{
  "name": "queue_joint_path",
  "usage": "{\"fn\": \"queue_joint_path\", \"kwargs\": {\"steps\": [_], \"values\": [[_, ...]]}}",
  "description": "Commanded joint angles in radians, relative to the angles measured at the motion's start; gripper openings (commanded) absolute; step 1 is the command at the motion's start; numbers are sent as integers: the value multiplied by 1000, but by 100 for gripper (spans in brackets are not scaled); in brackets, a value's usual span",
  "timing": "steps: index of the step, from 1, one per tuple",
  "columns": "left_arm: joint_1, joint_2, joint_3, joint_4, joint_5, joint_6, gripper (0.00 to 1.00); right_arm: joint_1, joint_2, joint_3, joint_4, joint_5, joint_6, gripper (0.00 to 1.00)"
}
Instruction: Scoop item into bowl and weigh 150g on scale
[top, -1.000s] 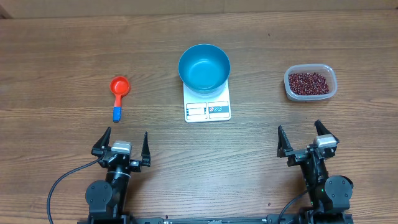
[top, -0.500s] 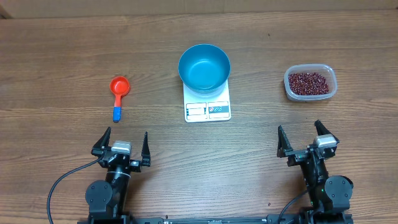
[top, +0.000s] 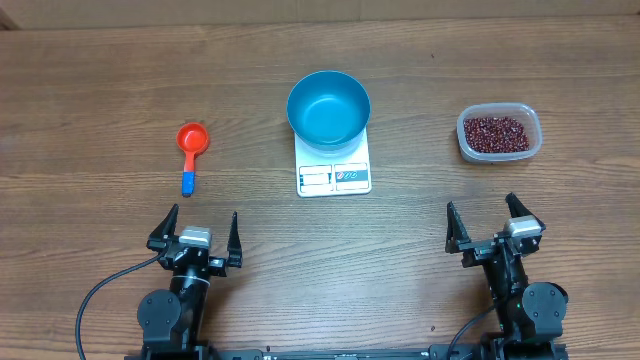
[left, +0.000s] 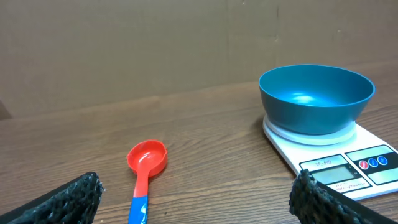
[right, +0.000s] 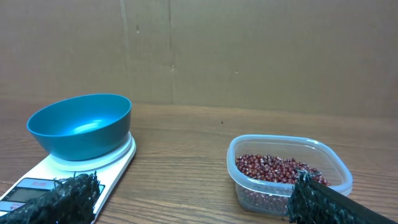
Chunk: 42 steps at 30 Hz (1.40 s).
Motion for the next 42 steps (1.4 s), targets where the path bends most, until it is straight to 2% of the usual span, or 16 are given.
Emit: {"fn": "queue_joint_path", "kwargs": {"steps": [1, 8, 14, 19, 23, 32, 33, 42], "values": [[-4, -8, -6, 0, -13, -8, 100, 6, -9, -11, 4, -2, -2, 100], [-3, -8, -6, -3, -56, 20, 100, 6, -9, -11, 4, -2, -2, 100], [-2, -8, 1, 17, 15, -41, 100, 6, -9, -11, 4, -2, -2, 100], [-1, 7, 69, 14, 51, -80, 100, 6, -9, -11, 4, -2, -2, 100], [-1, 82, 171, -19, 51, -81, 100, 6, -9, -11, 4, -2, -2, 100], [-1, 556, 608, -228, 54, -81, 100, 6, -9, -11, 4, -2, -2, 100], [-1, 669, 732, -311, 69, -81, 100, 6, -9, -11, 4, -2, -2, 100], [-1, 1158, 1340, -795, 78, -77, 100, 6, -9, -11, 4, -2, -2, 100]]}}
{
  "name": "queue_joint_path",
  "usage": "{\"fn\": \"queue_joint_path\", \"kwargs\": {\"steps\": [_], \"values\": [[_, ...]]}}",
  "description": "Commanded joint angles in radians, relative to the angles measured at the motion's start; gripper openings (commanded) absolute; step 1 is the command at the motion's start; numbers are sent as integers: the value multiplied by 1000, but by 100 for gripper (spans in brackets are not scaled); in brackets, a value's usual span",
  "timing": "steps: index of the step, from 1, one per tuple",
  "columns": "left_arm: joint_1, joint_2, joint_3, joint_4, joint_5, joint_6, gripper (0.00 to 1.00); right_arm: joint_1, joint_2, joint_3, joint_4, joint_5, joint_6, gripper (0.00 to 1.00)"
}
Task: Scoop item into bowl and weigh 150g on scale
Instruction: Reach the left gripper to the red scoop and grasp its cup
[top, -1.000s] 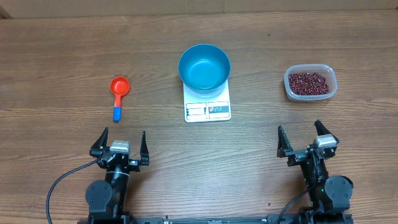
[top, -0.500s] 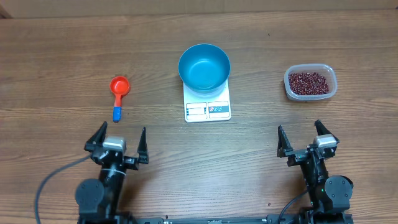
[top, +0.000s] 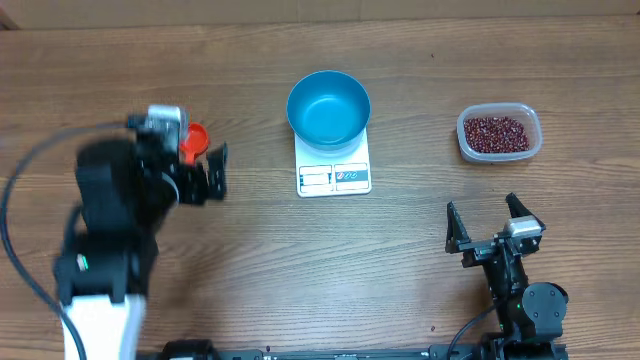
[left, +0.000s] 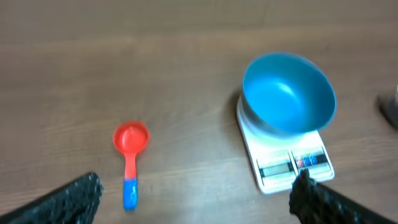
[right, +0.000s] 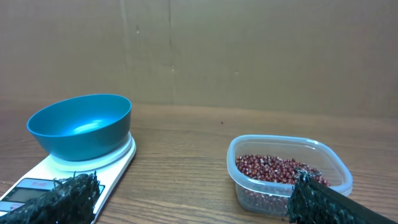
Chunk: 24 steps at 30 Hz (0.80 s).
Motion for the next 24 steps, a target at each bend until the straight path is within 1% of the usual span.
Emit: {"fn": "queue_joint_path", "kwargs": {"steps": [1, 3, 5, 9, 13, 16, 19, 21, 24], "values": [[-1, 169, 229, -122, 19, -2, 99, 6, -8, -11, 3, -2, -1, 100], [-1, 235, 296, -156, 17, -2, 100, 6, -8, -11, 3, -2, -1, 100], [-1, 277, 318, -155, 19, -2, 99, 6, -8, -11, 3, -2, -1, 100], [11, 348, 319, -125, -36, 1, 100, 6, -8, -11, 3, -2, -1, 100], [67, 422, 319, -110, -47, -3, 100, 6, -8, -11, 3, -2, -1, 100], [122, 485, 319, -90, -46, -1, 96, 6, -8, -11, 3, -2, -1, 100], [179, 570, 319, -52, -41, 34, 89, 6, -8, -11, 3, -2, -1, 100], [205, 613, 319, -32, -33, 48, 87, 6, -8, -11, 3, -2, -1, 100], [237, 691, 319, -4, 37, 106, 83, 6, -8, -11, 3, -2, -1, 100]]}}
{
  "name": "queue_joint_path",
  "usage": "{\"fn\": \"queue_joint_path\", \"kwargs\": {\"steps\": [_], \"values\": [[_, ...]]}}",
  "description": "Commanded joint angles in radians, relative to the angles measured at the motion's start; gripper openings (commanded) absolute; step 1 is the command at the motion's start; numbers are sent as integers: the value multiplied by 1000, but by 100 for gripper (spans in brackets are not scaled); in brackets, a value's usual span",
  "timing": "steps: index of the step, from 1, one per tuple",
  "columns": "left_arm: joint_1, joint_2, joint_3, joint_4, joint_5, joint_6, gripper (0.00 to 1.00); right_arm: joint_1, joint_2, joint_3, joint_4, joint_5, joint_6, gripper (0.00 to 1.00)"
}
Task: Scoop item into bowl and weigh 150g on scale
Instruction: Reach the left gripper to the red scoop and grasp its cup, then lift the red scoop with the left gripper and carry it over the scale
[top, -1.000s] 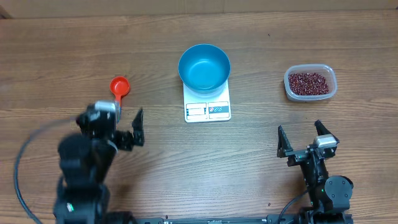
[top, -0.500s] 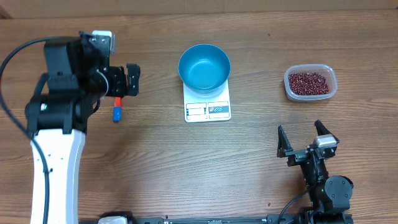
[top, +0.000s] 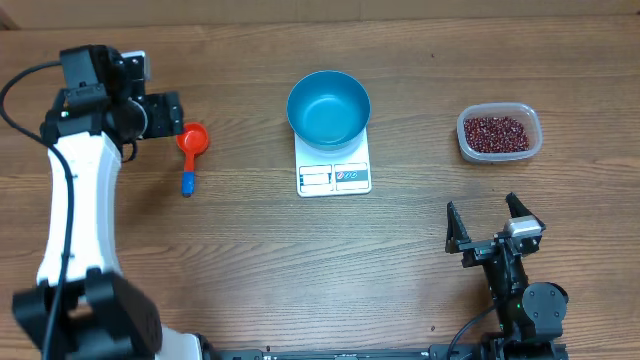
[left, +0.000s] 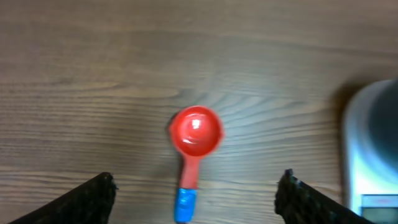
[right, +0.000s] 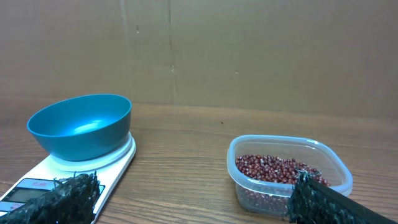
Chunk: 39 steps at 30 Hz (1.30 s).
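Note:
A red scoop (top: 191, 139) with a blue handle end lies flat on the table, left of the scale. In the left wrist view the scoop (left: 196, 131) sits straight below, between the open fingers (left: 93, 199). My left gripper (top: 160, 113) hovers open just left of and above the scoop, holding nothing. The empty blue bowl (top: 328, 107) stands on the white scale (top: 335, 176). A clear tub of red beans (top: 498, 132) sits at the right. My right gripper (top: 495, 232) rests open near the front edge, facing the tub (right: 287, 171) and the bowl (right: 81, 124).
The wooden table (top: 320, 270) carries only these things. A cardboard wall (right: 249, 50) backs the far edge. The scale's edge (left: 373, 155) shows at the right of the left wrist view. The left arm's cable hangs at the far left.
My left gripper has moved up and to the left, from beside the scoop's handle to a spot over the scoop's left side, now looking straight down on it. The right arm has not moved.
Both grippers first rested open at the front edge. Then my left arm was raised and out over the table beside the scoop. Now it hangs open directly above the scoop. Scoop, bowl, scale and bean tub stayed where they were.

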Motion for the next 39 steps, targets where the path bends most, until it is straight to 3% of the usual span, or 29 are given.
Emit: {"fn": "queue_joint_path", "kwargs": {"steps": [1, 12, 22, 29, 35, 39], "values": [[34, 93, 23, 30, 87, 95, 81, 6, -8, -11, 3, -2, -2, 100], [36, 327, 23, 107, 61, 143, 71, 6, -8, -11, 3, -2, -2, 100], [33, 447, 23, 175, 38, 139, 65, 6, -8, -11, 3, -2, -2, 100], [32, 503, 23, 200, 38, 110, 54, 6, -8, -11, 3, -2, -2, 100], [29, 515, 23, 224, 38, 86, 32, 6, -8, -11, 3, -2, -2, 100], [24, 514, 24, 239, 38, 69, 4, 6, -8, -11, 3, -2, -2, 100]]}}
